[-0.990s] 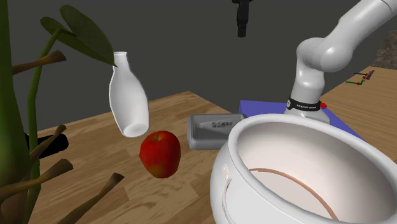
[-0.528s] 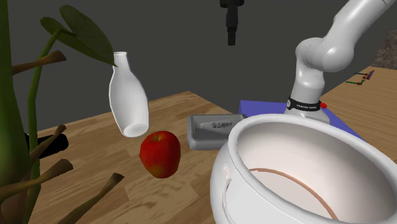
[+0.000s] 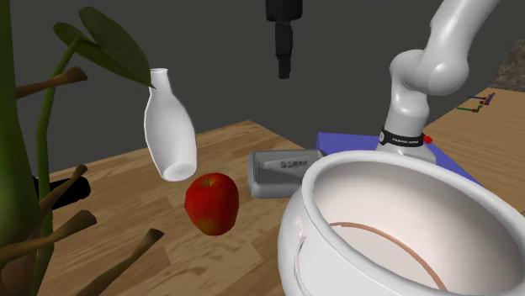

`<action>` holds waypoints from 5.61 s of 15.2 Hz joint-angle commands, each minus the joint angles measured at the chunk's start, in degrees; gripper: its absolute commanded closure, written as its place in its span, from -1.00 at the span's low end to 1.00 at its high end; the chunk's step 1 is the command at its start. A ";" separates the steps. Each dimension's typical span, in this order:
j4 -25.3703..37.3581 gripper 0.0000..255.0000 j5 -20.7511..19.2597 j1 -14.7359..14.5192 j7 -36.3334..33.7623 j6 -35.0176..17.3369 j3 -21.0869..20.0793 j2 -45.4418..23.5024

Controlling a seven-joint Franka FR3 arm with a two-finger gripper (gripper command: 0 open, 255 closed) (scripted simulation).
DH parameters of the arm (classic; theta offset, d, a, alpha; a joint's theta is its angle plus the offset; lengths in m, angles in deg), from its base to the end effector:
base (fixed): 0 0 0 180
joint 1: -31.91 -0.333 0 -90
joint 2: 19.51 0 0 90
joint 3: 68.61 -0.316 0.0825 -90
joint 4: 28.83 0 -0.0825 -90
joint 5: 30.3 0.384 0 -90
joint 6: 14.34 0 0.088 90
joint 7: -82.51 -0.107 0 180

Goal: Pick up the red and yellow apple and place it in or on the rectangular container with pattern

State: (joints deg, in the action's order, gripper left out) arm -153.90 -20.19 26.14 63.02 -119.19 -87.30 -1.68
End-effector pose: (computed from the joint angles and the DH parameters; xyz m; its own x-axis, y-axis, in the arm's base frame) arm 0.4085 0.2128 0.5054 0.9969 0.0210 -0.0761 0.0175 -0.9988 -0.0467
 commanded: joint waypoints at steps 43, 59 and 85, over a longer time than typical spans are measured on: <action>42.35 1.00 -19.51 -15.08 -26.11 -4.71 -8.19 -48.97; 50.43 1.00 -18.77 -15.73 -25.93 4.53 -8.74 -47.58; 20.27 1.00 -2.15 -3.02 -11.18 9.82 -6.45 -9.39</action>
State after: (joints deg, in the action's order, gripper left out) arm -131.86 -23.39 22.66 50.48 -110.10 -94.46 -13.68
